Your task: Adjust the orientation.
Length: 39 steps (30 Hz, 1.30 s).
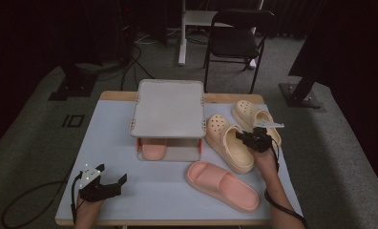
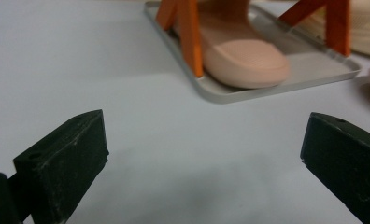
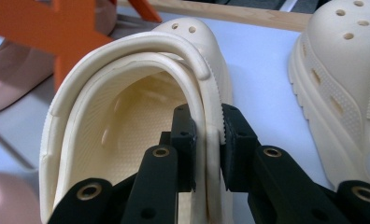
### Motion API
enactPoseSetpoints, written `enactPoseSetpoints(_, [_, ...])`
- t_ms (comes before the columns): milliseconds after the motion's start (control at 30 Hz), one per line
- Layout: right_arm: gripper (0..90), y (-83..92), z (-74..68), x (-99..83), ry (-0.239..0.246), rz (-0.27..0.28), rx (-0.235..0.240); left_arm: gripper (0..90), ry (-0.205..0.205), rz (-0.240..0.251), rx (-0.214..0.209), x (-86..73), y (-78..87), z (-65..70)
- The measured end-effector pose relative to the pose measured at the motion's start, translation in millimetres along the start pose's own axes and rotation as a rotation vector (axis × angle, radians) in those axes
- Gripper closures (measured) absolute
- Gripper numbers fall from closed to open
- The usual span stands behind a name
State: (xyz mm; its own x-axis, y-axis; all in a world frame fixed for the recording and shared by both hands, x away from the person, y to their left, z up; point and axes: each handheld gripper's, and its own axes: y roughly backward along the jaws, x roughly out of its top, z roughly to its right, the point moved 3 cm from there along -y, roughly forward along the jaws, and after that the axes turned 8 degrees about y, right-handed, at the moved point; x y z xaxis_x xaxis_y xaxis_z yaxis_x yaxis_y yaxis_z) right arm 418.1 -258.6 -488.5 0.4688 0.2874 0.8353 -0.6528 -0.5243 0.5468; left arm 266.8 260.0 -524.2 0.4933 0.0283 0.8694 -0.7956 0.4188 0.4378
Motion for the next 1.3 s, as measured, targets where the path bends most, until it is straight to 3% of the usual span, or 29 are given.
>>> enactPoseSetpoints(200, [77.3,13.0,0.2,-8.5,0.003,-0.007,0.011,0.8,-0.031,0.014,0.007,0.9,1.3,1.2])
enactPoseSetpoints(500, [77.1,18.1,3.5,-24.1,0.0,-0.028,0.008,0.9,-0.025,0.007,-0.001,-0.5,-0.6,1.9])
enactPoseSetpoints(700, [74.9,17.2,9.0,-31.3,-0.033,-0.022,0.009,0.9,-0.025,0.0,-0.001,-1.2,-1.3,2.5])
enactPoseSetpoints(767, [71.9,17.7,10.3,-32.1,-0.053,-0.01,0.032,0.9,-0.023,0.001,-0.004,-1.2,-1.4,2.5])
enactPoseSetpoints(833, [64.8,17.0,9.9,-31.6,-0.049,-0.011,0.051,0.9,-0.022,0.001,-0.004,-1.2,-1.4,2.5])
enactPoseSetpoints(1000, [64.3,12.1,5.1,-30.1,-0.008,-0.045,0.02,0.9,-0.019,0.005,-0.002,-0.7,-0.8,2.2])
enactPoseSetpoints(1300, [66.0,8.2,5.9,-31.1,0.004,-0.084,0.018,0.9,-0.021,0.005,0.0,-0.9,-1.1,1.9])
